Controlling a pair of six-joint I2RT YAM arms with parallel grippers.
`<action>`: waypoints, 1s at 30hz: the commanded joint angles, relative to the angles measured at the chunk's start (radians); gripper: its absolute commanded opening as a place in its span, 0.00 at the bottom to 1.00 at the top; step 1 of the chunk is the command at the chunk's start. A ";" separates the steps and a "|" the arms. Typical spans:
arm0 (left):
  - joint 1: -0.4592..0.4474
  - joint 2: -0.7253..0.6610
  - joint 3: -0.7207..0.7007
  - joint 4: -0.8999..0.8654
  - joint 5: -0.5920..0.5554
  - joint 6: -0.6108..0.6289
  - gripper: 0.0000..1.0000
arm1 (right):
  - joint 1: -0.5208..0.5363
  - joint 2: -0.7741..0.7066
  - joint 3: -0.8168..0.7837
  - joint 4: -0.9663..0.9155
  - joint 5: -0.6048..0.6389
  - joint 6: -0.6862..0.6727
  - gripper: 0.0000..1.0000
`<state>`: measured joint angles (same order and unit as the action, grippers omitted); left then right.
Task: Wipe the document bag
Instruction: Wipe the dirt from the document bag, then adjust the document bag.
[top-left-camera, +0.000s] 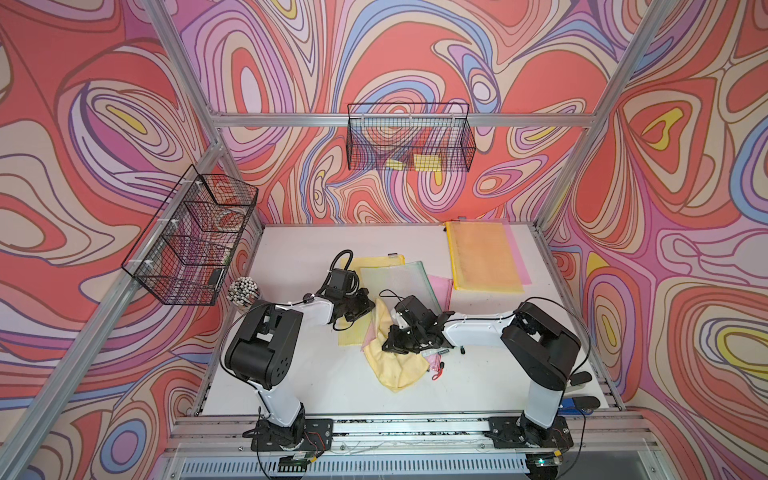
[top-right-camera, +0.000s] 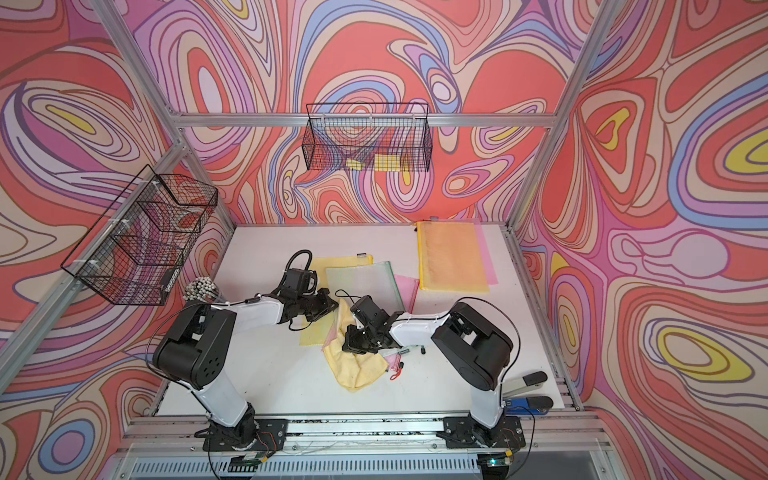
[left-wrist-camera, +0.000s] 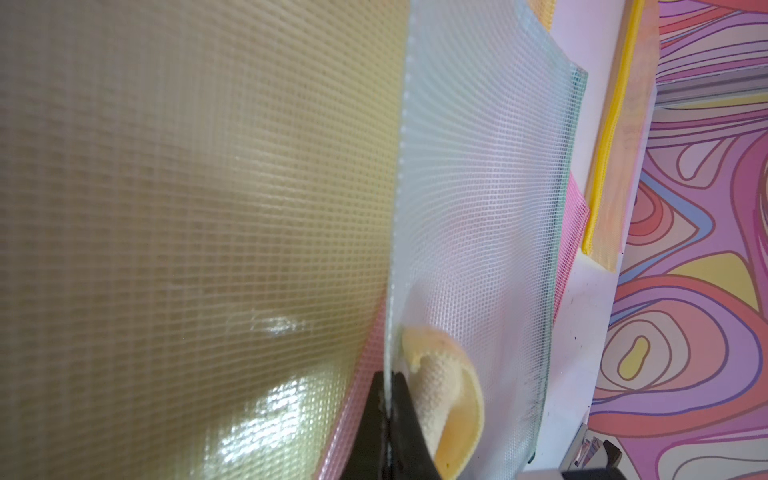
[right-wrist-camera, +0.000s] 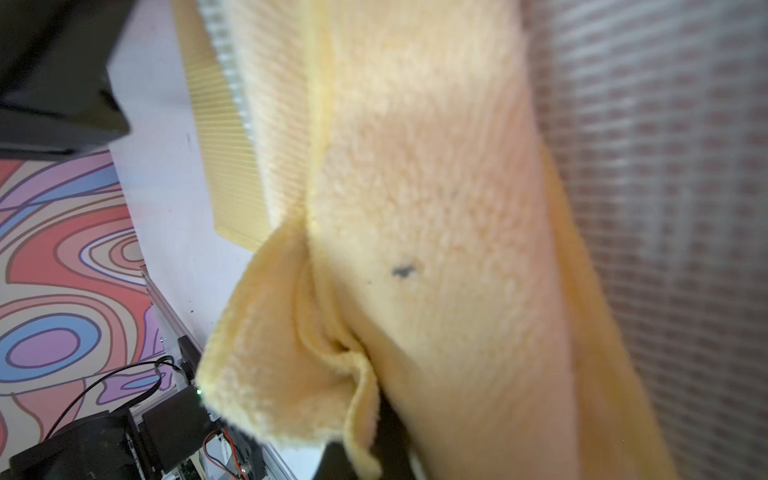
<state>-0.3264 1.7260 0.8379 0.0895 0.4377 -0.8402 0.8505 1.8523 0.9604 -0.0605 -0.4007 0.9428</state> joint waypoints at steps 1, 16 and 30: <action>0.009 -0.037 0.004 -0.029 -0.017 0.016 0.00 | -0.016 -0.038 -0.043 -0.026 0.048 0.020 0.00; 0.050 -0.073 -0.022 -0.051 -0.011 0.043 0.00 | -0.540 -0.360 -0.364 -0.160 -0.020 -0.110 0.00; 0.198 -0.373 0.004 -0.338 -0.054 0.171 0.00 | -0.634 -0.377 -0.175 -0.307 -0.022 -0.222 0.00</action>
<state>-0.1551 1.4521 0.8036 -0.0963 0.4347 -0.7429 0.2214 1.4902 0.7662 -0.3286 -0.4305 0.7525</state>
